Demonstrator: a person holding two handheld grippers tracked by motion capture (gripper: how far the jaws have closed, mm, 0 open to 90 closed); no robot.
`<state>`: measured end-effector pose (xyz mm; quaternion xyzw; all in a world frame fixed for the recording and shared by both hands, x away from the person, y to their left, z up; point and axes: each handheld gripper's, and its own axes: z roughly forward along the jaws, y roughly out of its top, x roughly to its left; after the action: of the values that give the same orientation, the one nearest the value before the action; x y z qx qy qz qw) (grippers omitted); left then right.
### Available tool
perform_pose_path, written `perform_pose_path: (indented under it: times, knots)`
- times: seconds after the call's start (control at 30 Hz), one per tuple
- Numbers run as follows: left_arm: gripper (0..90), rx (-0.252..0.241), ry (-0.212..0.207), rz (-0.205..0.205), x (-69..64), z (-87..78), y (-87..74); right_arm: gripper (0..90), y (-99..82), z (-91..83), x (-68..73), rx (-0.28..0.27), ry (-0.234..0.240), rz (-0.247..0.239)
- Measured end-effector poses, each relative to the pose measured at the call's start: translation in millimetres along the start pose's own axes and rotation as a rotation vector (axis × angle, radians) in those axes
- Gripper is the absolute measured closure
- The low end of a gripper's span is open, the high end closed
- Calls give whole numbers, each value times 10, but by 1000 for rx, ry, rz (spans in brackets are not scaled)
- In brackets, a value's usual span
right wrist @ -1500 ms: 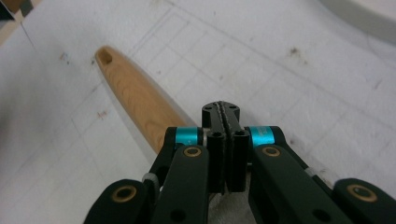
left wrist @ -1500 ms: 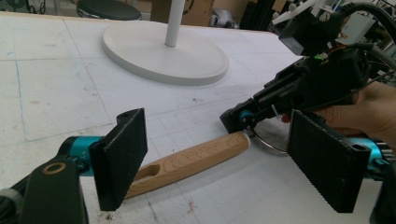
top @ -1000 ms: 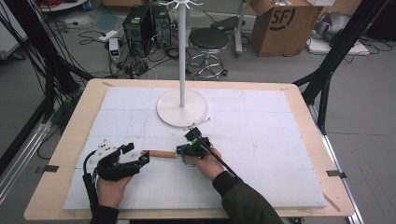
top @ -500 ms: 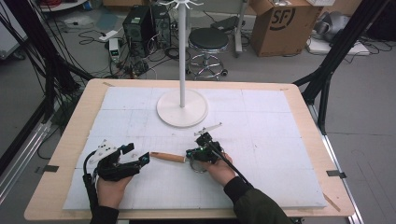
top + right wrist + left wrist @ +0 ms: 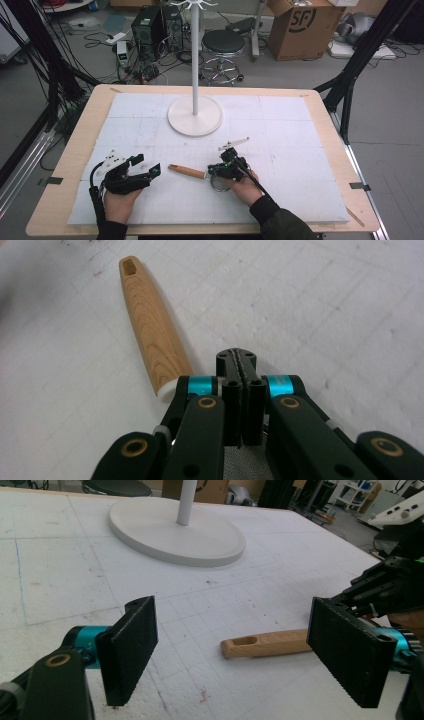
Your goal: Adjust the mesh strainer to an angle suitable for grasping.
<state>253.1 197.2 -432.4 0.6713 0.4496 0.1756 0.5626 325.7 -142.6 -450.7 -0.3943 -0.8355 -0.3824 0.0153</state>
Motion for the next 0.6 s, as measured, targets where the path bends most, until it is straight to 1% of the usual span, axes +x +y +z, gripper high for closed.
perform_pose_path:
  times: [0.17,0.6]
  knots:
    - [210,0,0,2,-8,-1,3,898,-81,-69,-5,-6,-4,-1]
    - [210,3,4,4,-19,0,-2,899,-269,-219,-28,-29,2,17]
